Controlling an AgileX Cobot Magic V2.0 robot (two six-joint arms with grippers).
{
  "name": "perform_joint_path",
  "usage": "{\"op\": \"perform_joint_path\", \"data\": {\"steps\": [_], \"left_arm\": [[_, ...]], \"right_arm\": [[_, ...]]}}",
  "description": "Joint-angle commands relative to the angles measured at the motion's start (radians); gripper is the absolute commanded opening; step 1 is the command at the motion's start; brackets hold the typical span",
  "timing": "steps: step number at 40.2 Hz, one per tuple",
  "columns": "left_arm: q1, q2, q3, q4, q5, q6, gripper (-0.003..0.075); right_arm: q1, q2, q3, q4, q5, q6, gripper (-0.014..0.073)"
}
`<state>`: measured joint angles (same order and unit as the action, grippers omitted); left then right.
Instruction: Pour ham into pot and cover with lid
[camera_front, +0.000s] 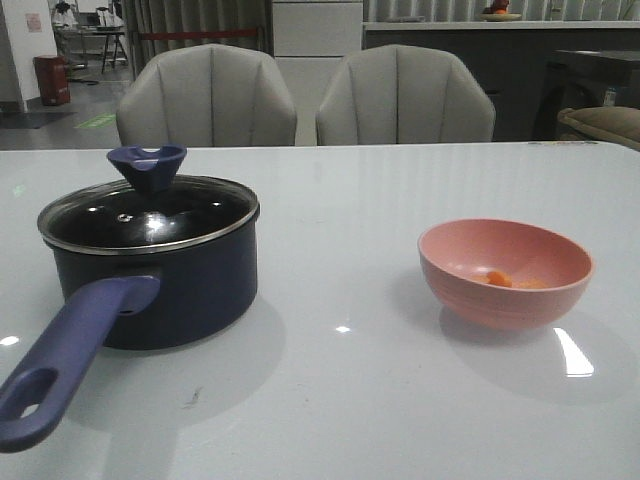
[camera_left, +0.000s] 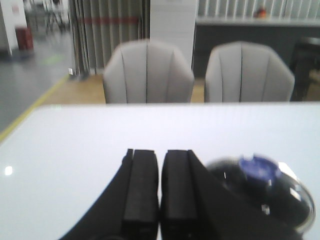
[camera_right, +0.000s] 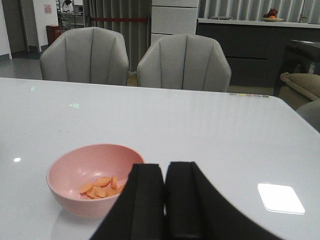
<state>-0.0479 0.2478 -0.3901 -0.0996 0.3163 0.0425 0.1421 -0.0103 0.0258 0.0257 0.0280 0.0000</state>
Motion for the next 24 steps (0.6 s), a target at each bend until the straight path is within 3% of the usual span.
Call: {"op": "perform_joint_path", "data": {"steps": [1,12,24], "left_arm": [[0.001,0.036,-0.039,-0.008,-0.038,-0.003,0.0113],[0.001,0.052,-0.041,-0.004,-0.055,-0.003,0.0144],[0.001,0.054,-0.044,-0.004,-0.075,-0.003,0.0569]], "right_arm": [[-0.004,-0.020,-0.004,-0.002,-0.084,-0.008,0.0150],[-0.004,-0.020,-0.004,-0.002,-0.084,-0.008,0.0150],[-0.004,-0.020,-0.004,-0.002,-0.084,-0.008,0.0150]]}}
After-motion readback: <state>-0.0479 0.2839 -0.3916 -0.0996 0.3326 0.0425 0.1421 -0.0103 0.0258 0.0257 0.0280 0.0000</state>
